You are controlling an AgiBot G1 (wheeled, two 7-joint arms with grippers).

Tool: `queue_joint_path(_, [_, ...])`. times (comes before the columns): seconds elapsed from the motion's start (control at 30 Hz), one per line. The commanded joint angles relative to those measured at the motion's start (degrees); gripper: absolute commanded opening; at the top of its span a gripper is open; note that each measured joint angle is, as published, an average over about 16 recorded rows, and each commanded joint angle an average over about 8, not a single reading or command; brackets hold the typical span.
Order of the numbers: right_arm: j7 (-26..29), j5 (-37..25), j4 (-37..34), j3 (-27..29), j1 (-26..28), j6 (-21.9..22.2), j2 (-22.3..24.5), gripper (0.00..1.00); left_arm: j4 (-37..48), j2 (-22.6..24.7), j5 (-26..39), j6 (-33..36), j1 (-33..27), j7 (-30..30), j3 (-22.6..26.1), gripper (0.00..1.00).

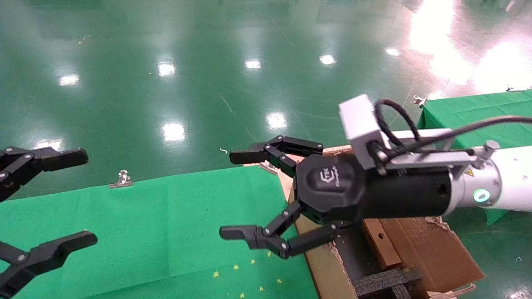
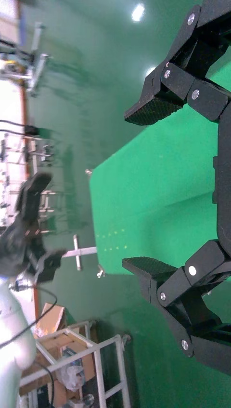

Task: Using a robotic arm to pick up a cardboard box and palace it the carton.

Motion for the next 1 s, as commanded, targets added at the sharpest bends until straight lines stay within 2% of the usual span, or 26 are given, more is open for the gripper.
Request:
queue_joint_path(0.03, [-2.0,1.0,0.5,1.6,-1.4,-0.7,-0.1,1.0,0.0,0.0,0.0,0.0,0.0,0.0,0.0,1.0])
queue_joint_path(0.33, [-6.2,3.2,1.6,5.4,-4.8,-2.3,-0.3,1.0,0.0,0.0,0.0,0.0,0.0,0.0,0.0,1.0])
queue_joint_path(1.0, [-5.0,2.5,1.3,4.3,-3.8,-1.8,-0.3,1.0,0.0,0.0,0.0,0.0,0.0,0.0,0.0,1.0])
